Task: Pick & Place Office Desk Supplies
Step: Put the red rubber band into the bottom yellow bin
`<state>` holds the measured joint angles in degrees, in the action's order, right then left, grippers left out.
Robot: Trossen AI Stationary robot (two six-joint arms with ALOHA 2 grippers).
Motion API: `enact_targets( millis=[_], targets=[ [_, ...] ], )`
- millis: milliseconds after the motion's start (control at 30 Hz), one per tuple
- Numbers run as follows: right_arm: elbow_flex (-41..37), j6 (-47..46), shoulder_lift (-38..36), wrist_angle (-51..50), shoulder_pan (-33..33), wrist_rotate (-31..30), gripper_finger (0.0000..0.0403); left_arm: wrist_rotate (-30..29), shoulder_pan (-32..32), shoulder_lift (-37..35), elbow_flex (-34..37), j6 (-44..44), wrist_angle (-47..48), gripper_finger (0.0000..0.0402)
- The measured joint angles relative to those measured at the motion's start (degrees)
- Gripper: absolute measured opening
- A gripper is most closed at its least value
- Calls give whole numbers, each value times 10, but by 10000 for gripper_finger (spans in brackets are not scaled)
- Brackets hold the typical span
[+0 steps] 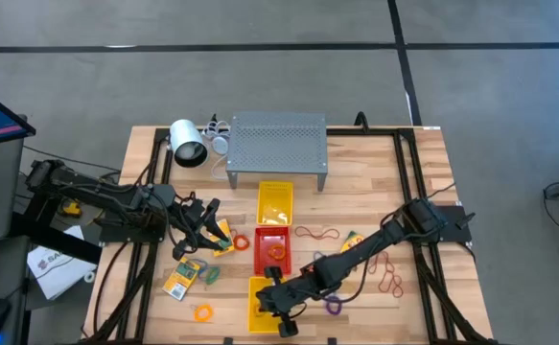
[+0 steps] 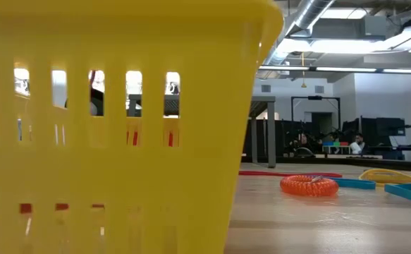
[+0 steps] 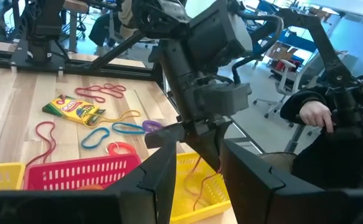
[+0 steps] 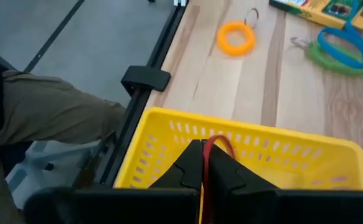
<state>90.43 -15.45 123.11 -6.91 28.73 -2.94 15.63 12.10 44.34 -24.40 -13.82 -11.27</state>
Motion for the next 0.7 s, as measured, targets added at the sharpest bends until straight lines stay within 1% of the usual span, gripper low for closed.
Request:
enact_targets(
  millis=[167, 300, 600, 700],
  targets=[
    [0, -10, 1, -11, 0, 3, 0, 0, 0, 0, 0, 0, 0, 121],
    [-2, -22, 11, -23, 0, 18, 0, 0, 0, 0, 0, 0, 1, 121],
    [-1, -26, 19, -15, 0, 21, 0, 0, 0, 0, 7, 0, -7, 121],
    [-1, -26, 19, -15, 0, 32, 0, -9, 0, 0, 16, 0, -7, 121]
  ],
)
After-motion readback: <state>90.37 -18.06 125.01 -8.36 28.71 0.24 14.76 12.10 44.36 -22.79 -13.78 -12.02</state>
